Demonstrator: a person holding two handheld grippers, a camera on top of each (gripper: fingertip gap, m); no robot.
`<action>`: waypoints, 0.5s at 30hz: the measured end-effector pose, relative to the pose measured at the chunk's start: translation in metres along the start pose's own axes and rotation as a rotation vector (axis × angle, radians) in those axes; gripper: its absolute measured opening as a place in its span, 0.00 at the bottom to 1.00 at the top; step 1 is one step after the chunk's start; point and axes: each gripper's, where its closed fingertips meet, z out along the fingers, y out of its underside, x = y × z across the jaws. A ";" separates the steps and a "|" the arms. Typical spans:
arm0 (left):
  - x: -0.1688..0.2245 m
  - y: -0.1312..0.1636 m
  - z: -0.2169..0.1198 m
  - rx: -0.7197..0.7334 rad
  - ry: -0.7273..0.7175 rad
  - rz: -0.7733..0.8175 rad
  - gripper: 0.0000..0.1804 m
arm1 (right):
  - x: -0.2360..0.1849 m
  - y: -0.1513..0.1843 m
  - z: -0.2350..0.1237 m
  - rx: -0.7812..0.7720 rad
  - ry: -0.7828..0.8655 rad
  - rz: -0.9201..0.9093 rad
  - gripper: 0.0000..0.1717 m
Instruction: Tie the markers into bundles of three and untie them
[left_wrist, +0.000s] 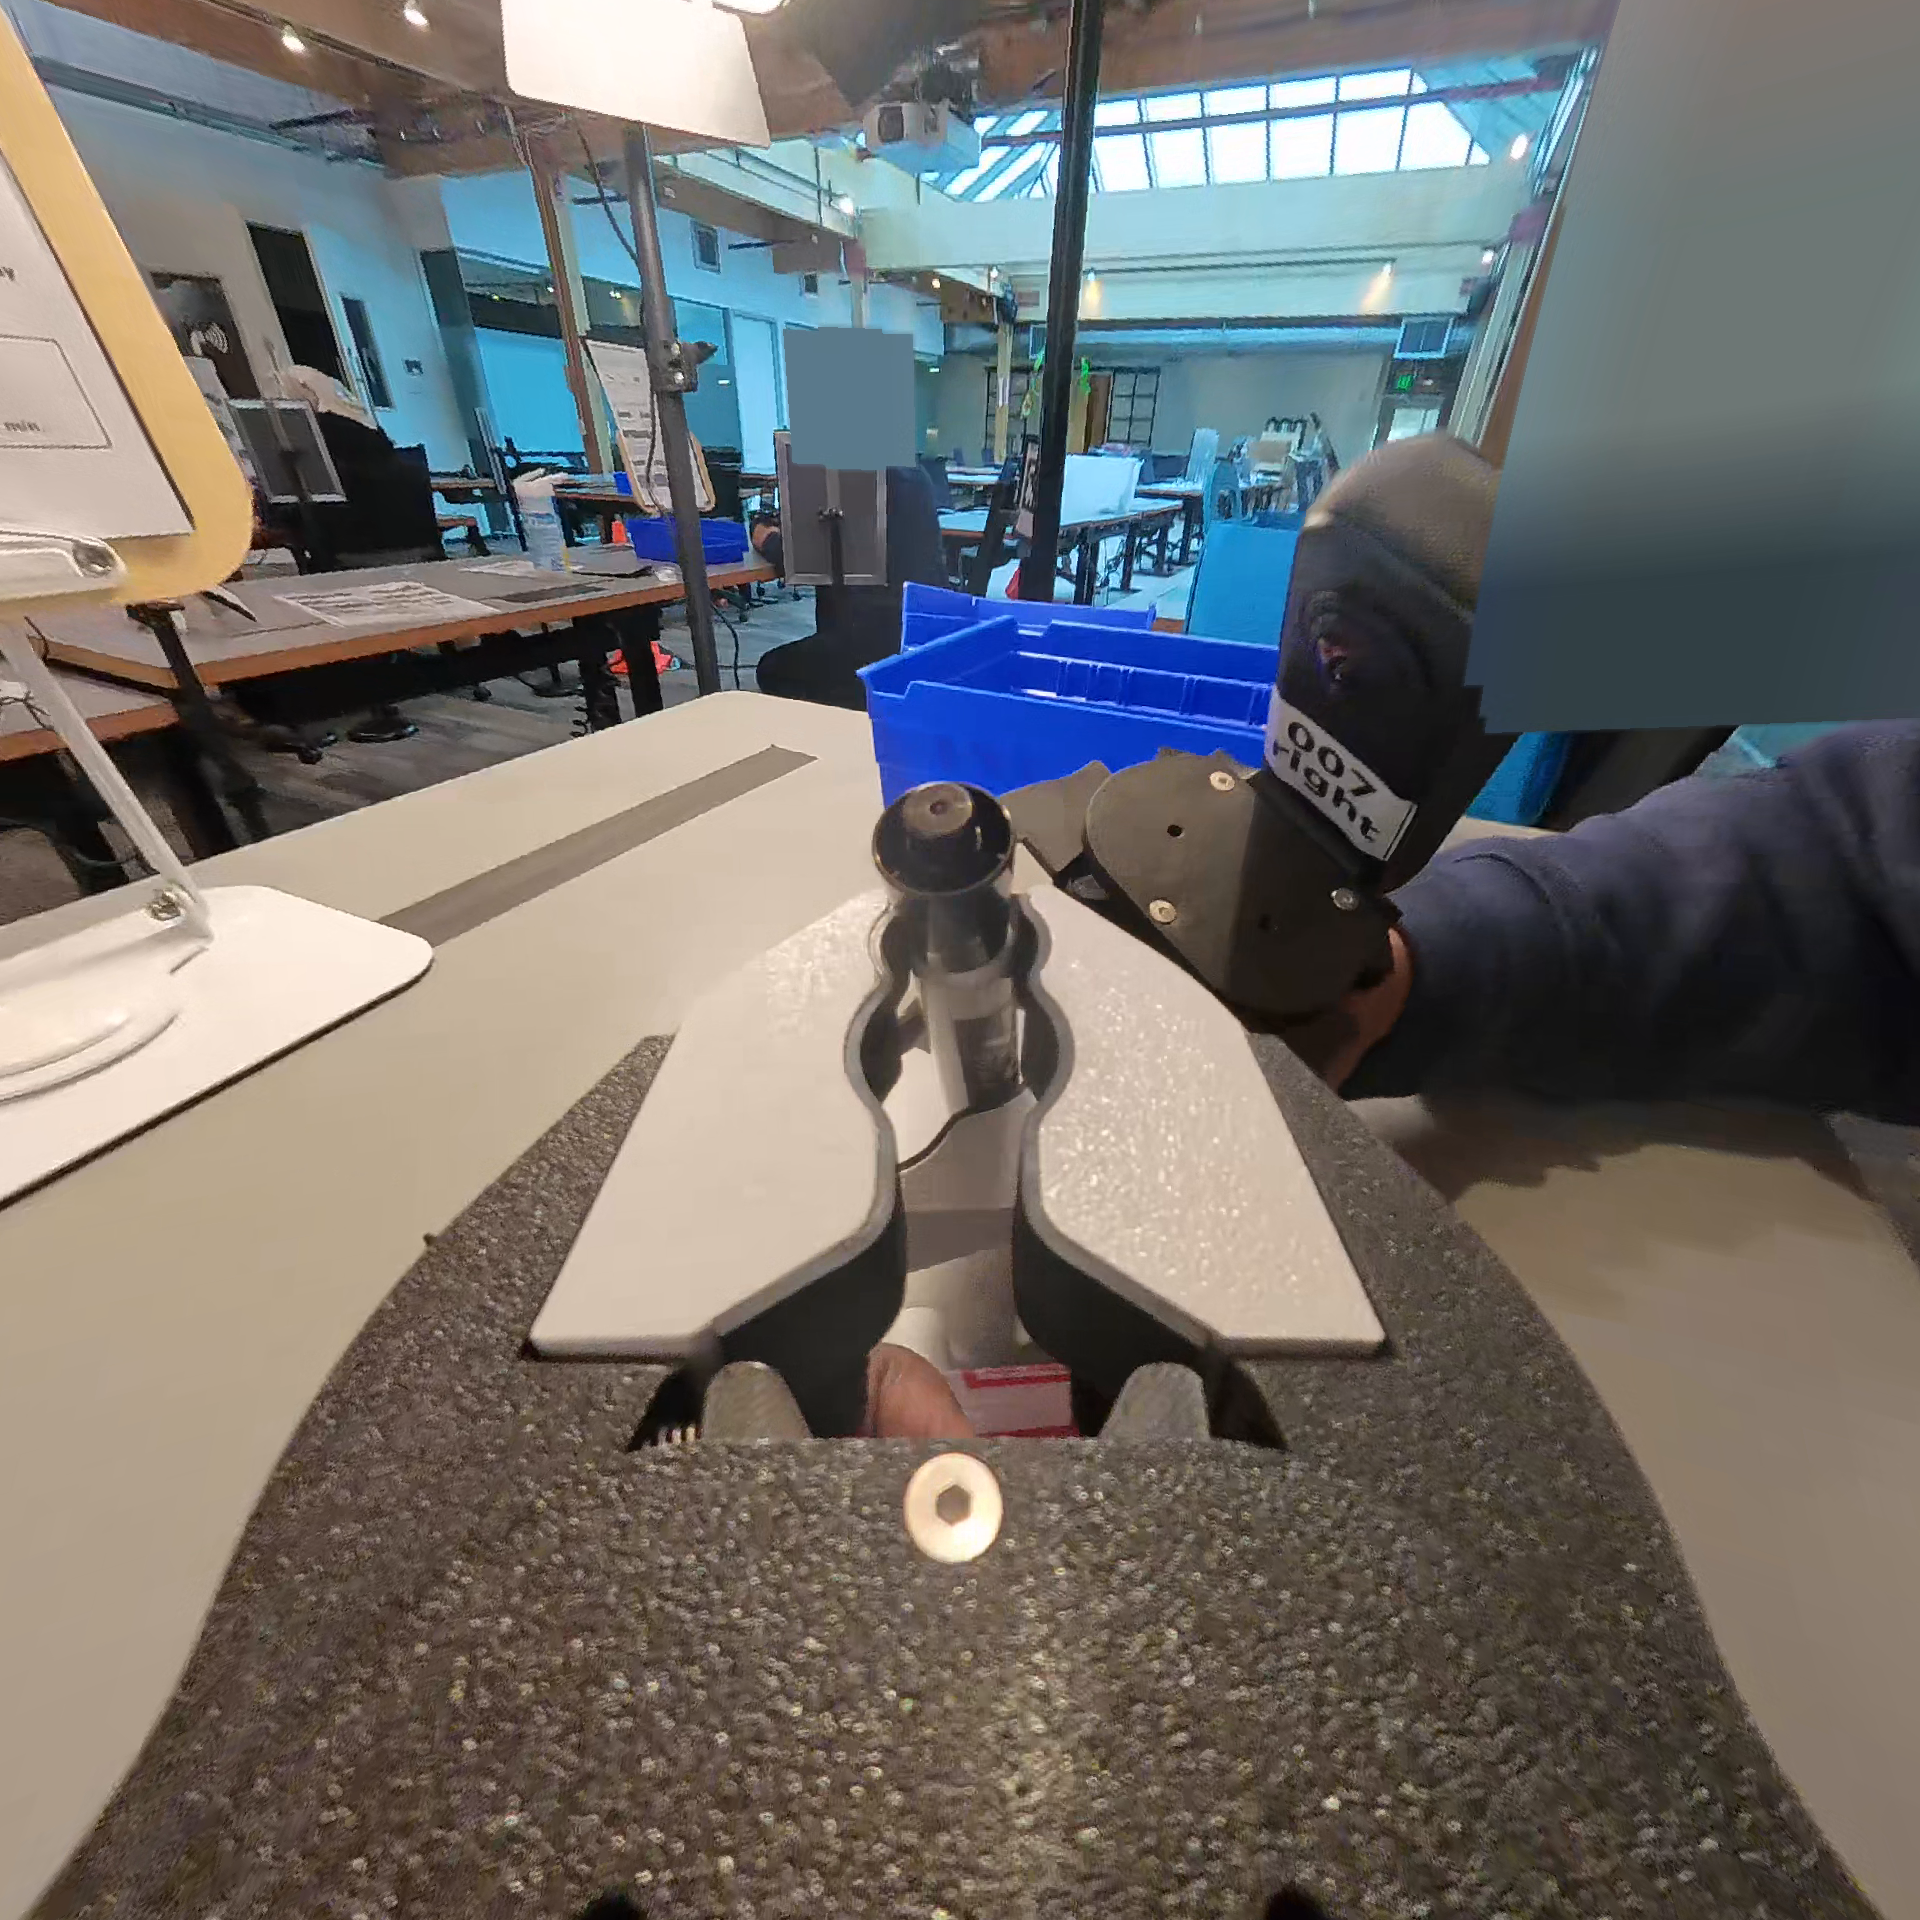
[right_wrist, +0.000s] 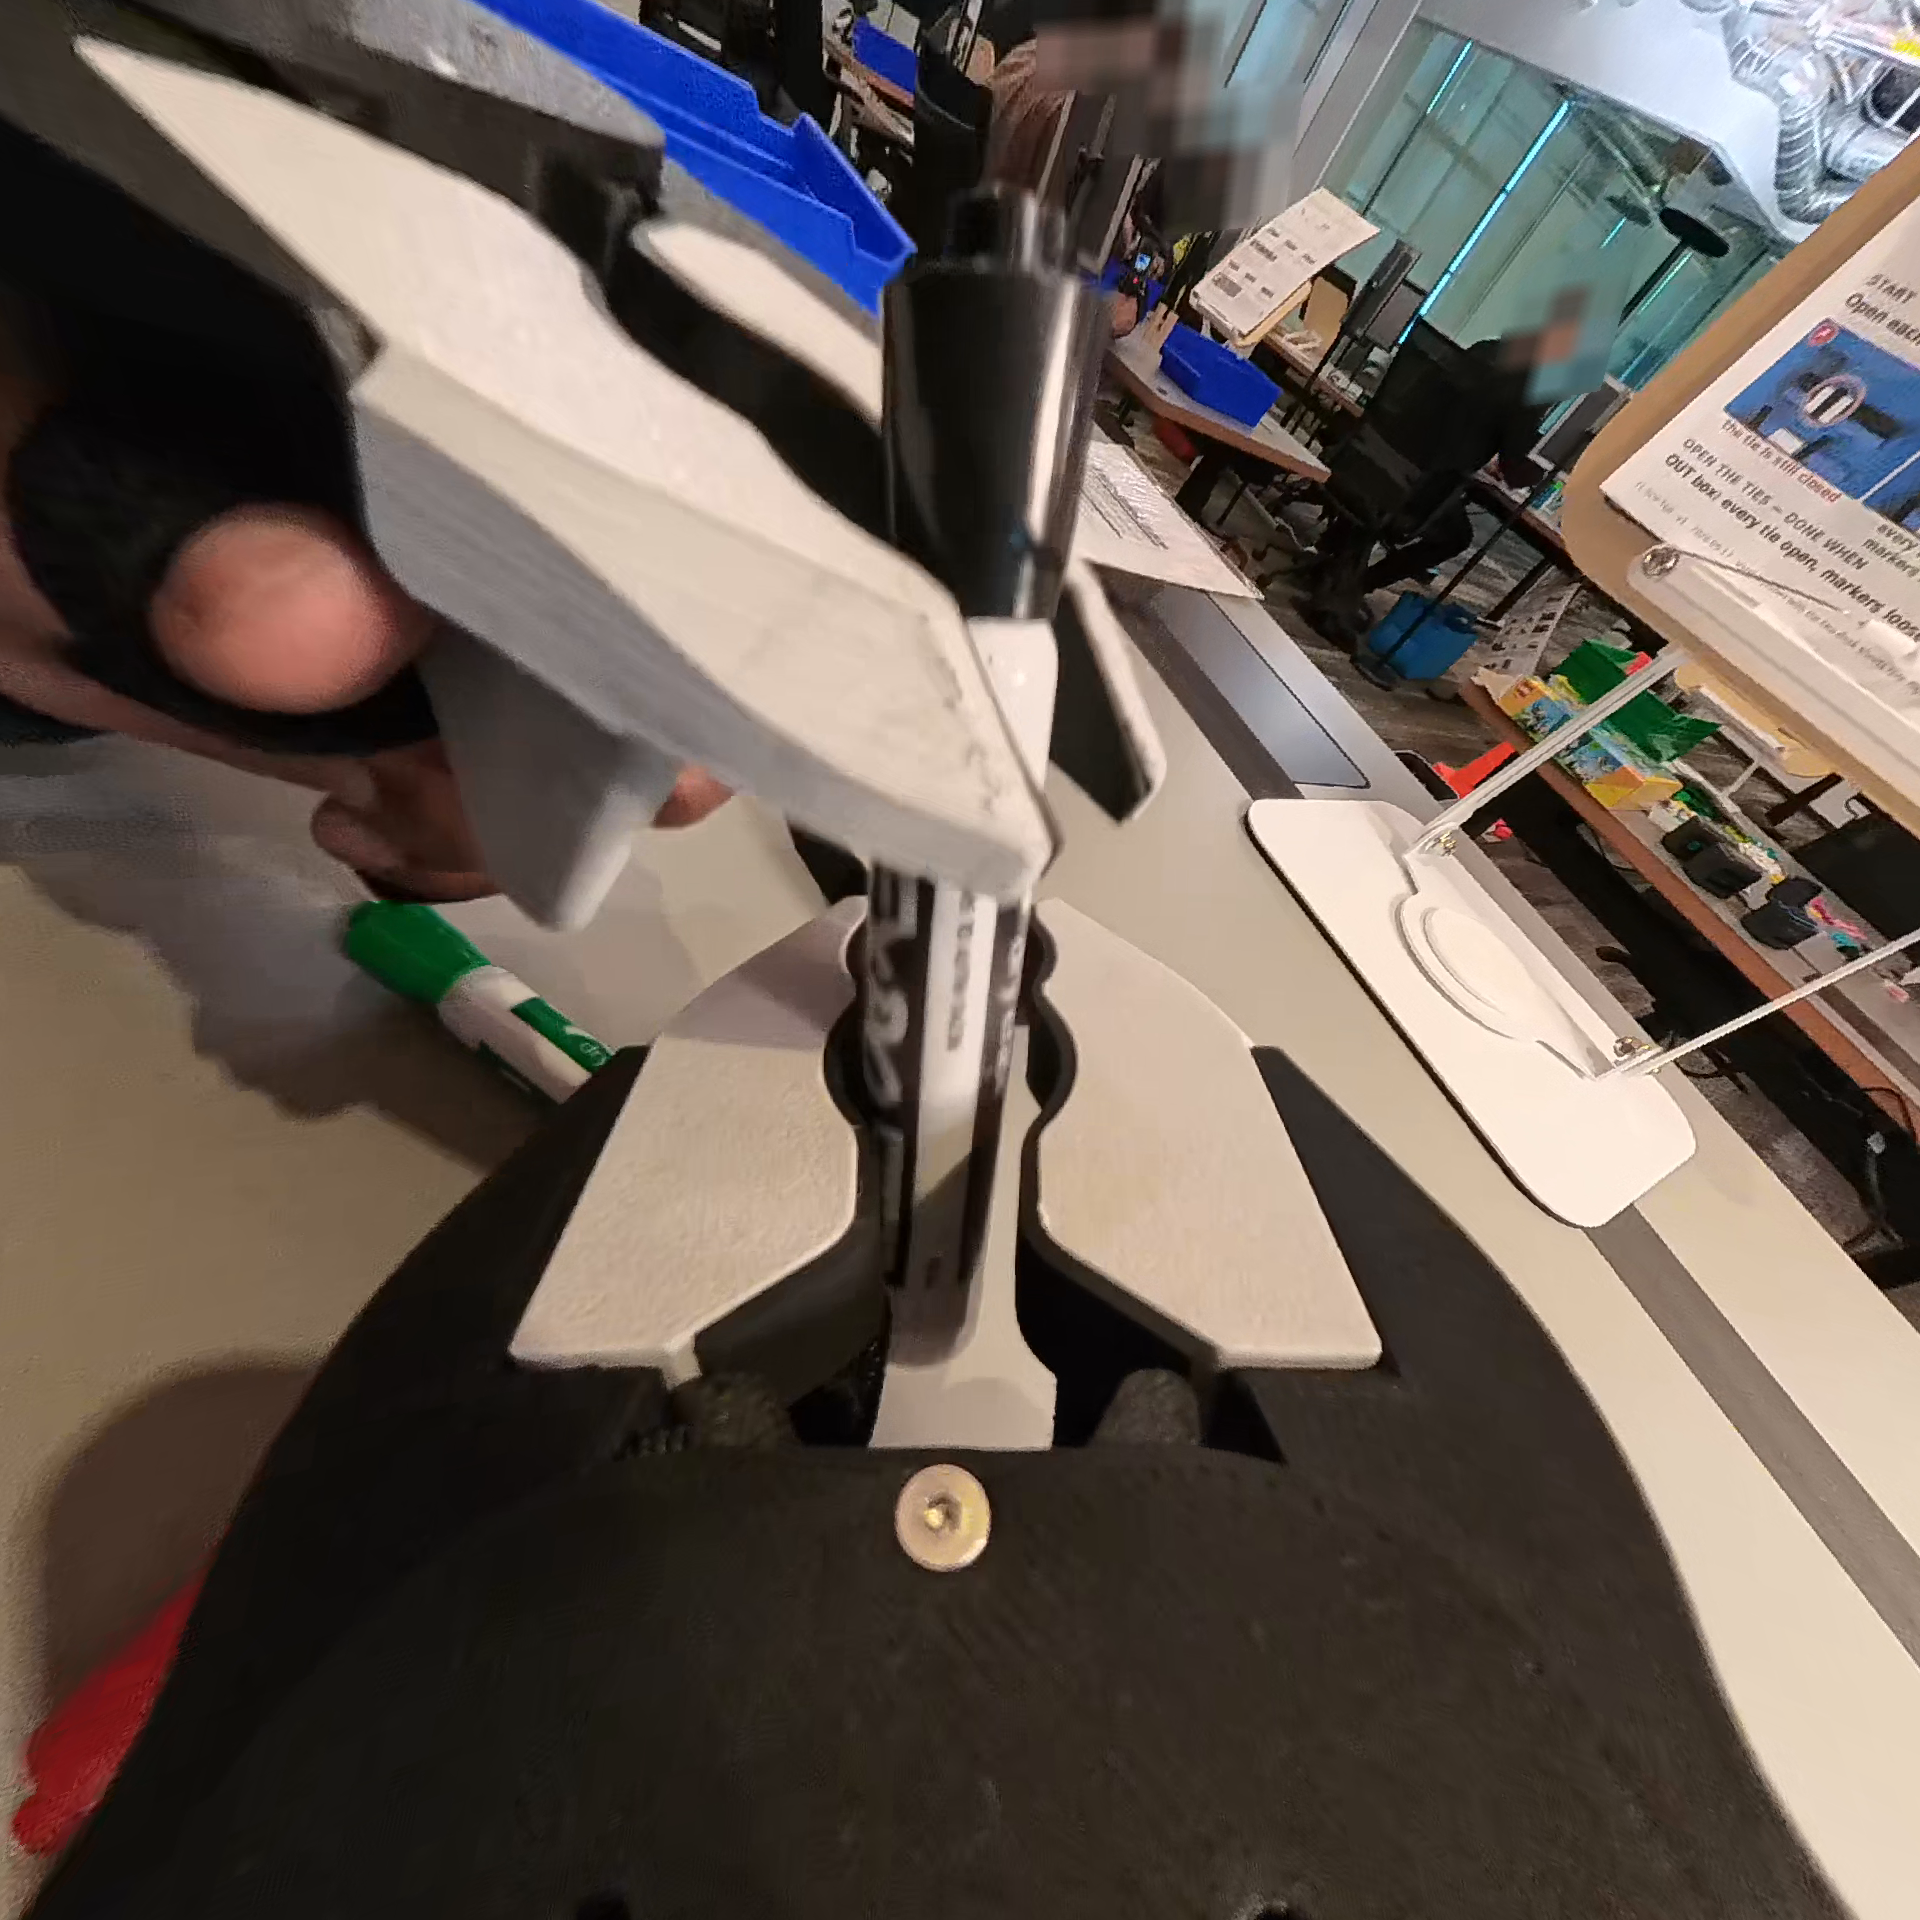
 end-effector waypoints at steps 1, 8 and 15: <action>0.003 0.003 0.002 -0.013 -0.003 0.023 0.10 | 0.000 0.000 0.000 0.000 0.001 -0.001 0.14; 0.010 0.006 0.005 -0.028 -0.020 0.117 0.10 | -0.002 0.000 0.000 -0.003 -0.007 0.002 0.14; 0.011 0.012 0.008 -0.039 -0.015 0.121 0.10 | -0.004 -0.001 0.000 -0.003 -0.011 -0.008 0.14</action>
